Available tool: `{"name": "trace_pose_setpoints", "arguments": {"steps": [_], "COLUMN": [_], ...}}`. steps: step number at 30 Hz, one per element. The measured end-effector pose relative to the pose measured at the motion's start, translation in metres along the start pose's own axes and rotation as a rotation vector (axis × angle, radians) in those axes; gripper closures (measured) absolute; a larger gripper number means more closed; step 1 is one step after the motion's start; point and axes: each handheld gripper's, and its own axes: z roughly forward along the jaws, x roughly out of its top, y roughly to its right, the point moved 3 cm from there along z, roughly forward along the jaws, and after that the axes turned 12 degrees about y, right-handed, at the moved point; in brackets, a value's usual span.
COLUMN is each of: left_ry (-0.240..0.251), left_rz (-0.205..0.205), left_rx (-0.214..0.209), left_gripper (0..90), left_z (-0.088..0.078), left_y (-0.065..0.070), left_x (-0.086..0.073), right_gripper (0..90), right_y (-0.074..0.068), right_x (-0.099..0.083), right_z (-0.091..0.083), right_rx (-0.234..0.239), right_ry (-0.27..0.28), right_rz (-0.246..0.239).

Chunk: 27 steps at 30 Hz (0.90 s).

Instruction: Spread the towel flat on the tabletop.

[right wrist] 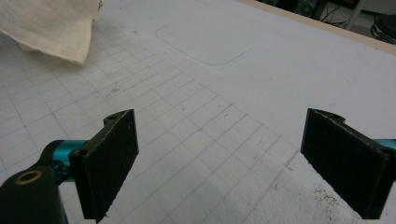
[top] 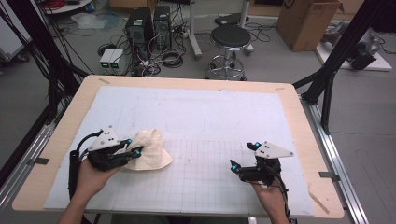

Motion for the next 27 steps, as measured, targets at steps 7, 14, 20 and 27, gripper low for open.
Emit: {"name": "trace_pose_setpoints", "arguments": {"steps": [7, 14, 20, 27], "left_ry": [0.01, 0.022, 0.04, 0.016], "left_rz": [0.028, 0.018, -0.024, -0.035], "left_rx": [-0.065, -0.116, -0.164, -0.212], "left_gripper": [73.3, 73.3, 73.3, 73.0], "left_z": [0.031, 0.061, 0.086, 0.116], "left_y": [0.019, 0.034, 0.043, 0.052], "left_x": [0.02, 0.034, 0.037, 0.028], "right_gripper": [10.6, 10.6, 10.6, 10.6], "right_y": [0.002, 0.002, 0.004, 0.004], "right_x": [0.001, 0.001, 0.002, 0.001], "right_z": [-0.003, -0.004, -0.007, -0.007], "right_rx": [0.0, -0.002, -0.003, -0.001], "right_ry": [0.012, 0.015, 0.027, 0.018], "right_rz": [-0.003, -0.005, -0.005, -0.007]}}
